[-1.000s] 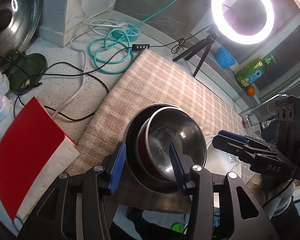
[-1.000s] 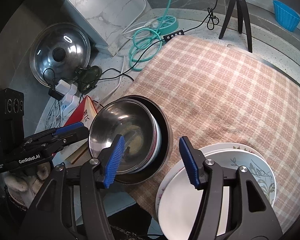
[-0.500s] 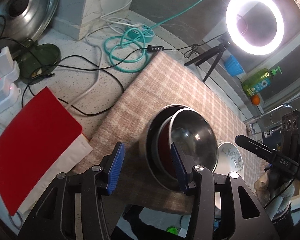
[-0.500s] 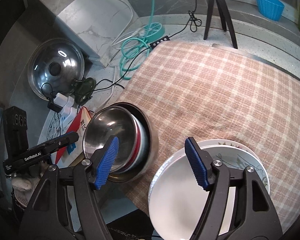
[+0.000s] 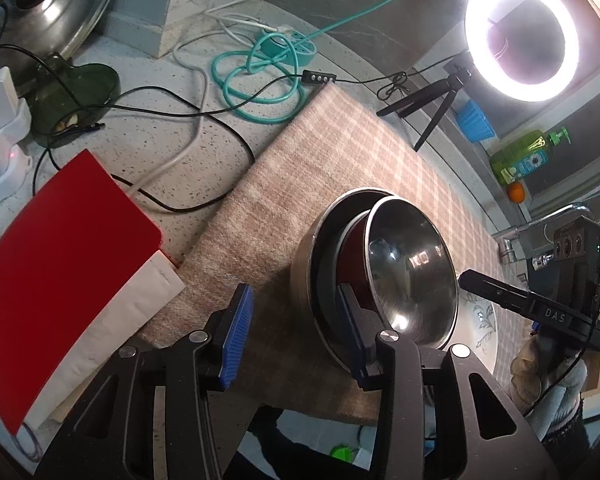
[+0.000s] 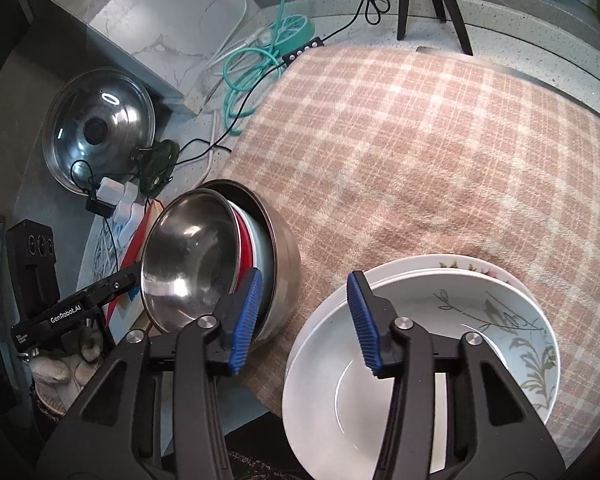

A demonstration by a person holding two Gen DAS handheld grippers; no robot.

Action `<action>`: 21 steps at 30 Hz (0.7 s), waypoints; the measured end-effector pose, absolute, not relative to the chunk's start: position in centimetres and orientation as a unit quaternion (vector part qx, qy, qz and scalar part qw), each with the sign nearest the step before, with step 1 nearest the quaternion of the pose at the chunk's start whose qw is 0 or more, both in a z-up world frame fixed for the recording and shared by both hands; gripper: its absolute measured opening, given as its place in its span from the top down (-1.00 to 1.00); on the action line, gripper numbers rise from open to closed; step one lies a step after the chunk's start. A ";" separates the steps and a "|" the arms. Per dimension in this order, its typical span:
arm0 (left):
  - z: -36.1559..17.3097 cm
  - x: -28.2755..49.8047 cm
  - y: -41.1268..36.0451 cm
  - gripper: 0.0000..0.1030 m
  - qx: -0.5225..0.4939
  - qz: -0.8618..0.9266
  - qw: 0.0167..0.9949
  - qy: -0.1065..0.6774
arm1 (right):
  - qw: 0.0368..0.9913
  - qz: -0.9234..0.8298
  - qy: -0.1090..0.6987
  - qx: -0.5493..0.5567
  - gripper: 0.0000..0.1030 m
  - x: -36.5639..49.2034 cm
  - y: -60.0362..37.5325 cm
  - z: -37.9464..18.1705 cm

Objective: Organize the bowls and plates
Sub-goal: 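Close both grippers on the rim of the nested bowl stack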

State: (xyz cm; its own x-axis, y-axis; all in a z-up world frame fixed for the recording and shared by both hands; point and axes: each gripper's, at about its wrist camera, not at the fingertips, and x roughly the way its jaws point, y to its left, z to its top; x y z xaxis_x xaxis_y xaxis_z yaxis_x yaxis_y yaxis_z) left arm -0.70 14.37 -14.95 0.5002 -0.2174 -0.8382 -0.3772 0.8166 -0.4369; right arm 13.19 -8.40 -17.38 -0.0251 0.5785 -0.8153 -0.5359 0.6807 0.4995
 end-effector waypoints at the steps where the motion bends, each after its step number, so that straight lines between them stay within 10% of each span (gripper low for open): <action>1: -15.1 -0.7 14.4 0.30 -0.299 0.048 0.812 0.499 | 0.697 0.400 0.595 0.017 0.20 13.1 -8.3 -17.4; 21: -16.6 0.5 13.9 0.60 -0.299 0.038 0.801 0.517 | 0.683 0.409 0.605 -0.012 0.68 12.7 -5.8 -18.7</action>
